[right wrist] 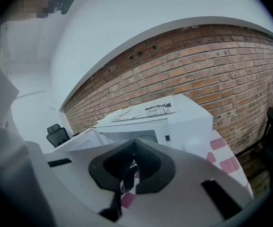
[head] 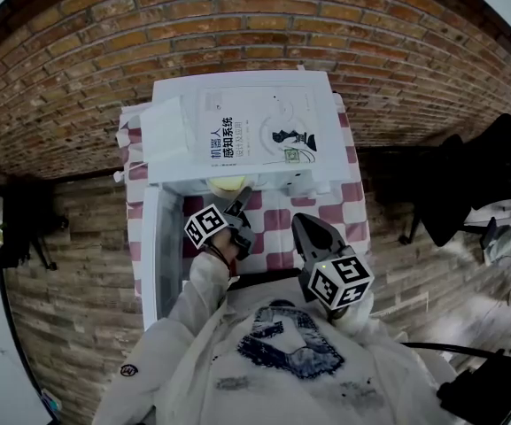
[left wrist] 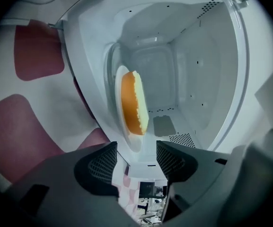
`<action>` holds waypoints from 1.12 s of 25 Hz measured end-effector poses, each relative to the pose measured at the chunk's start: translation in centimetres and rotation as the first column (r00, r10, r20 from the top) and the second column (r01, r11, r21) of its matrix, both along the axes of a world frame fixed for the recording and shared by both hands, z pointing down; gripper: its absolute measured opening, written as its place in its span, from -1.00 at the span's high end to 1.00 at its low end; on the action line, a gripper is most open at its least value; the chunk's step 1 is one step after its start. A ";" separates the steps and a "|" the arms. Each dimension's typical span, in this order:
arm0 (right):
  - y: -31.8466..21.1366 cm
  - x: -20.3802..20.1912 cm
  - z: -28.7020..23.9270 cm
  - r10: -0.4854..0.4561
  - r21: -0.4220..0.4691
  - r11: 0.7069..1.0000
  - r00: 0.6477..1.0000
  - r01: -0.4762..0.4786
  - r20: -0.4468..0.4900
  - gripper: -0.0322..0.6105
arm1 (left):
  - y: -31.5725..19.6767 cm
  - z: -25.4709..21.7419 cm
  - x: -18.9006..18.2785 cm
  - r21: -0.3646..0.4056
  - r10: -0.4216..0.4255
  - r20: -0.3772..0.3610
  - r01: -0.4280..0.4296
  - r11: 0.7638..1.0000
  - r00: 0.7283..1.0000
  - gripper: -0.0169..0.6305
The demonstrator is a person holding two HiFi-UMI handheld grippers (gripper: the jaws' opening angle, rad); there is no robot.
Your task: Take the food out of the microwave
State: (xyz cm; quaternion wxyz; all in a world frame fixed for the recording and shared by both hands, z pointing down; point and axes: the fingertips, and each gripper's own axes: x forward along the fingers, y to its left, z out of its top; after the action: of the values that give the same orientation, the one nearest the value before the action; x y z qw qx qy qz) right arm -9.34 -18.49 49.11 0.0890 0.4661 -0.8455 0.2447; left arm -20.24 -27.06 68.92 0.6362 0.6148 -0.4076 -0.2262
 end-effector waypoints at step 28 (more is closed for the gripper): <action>0.3 0.3 0.3 0.015 -0.005 1.000 1.000 -0.015 -0.002 0.86 | -0.8 1.3 -0.3 -0.100 -0.066 -0.098 0.056 0.993 0.993 0.61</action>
State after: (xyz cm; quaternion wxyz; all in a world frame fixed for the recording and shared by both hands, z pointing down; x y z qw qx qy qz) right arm -9.08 -18.22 49.42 0.0894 0.4724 -0.8414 0.2469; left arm -20.57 -27.89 70.17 0.6780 0.5582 -0.4038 -0.2564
